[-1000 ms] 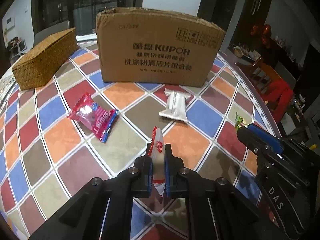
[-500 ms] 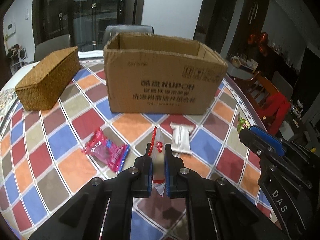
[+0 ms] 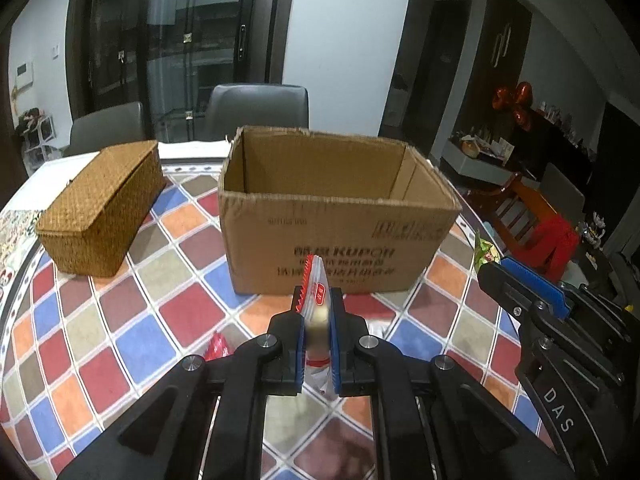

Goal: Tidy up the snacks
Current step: 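Lift both held packets and carry them over the open cardboard box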

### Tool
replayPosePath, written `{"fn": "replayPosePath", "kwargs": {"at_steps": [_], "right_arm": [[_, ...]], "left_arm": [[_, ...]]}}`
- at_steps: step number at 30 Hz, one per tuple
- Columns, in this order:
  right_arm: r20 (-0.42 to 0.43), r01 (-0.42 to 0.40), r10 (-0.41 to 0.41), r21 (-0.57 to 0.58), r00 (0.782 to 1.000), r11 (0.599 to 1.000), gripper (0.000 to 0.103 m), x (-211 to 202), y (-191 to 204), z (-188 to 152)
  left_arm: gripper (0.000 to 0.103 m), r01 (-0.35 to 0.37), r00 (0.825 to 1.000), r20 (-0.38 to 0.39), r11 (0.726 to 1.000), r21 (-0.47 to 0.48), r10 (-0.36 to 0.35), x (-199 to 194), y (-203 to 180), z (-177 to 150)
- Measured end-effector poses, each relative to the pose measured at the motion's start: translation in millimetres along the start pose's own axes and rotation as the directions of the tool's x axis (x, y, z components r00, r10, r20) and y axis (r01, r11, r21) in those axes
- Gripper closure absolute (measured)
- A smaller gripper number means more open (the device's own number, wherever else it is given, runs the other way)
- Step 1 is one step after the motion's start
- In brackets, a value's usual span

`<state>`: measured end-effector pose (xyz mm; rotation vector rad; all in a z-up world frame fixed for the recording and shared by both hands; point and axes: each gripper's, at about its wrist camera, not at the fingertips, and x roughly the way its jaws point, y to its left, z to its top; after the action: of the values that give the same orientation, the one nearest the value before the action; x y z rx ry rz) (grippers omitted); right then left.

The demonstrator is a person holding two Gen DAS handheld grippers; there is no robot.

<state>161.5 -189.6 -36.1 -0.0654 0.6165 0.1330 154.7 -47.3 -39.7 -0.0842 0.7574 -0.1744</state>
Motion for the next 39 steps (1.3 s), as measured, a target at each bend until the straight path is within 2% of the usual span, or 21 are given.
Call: {"fn": "replayPosePath", "kwargs": {"at_steps": [20,39], "right_arm": [[0.066,0.012,-0.013,0.016,0.998,1.0,0.088,26,-1,57],[0.085,0.022,-0.025,0.033,0.996,0.999,0.088,70,-11,93]], "left_arm": [[0.092,-0.009,0.996,0.091,0.999,0.054,0.004,21,12,70],[0.092,-0.028,0.995,0.099,0.996,0.09,0.019,74,15,117]]}}
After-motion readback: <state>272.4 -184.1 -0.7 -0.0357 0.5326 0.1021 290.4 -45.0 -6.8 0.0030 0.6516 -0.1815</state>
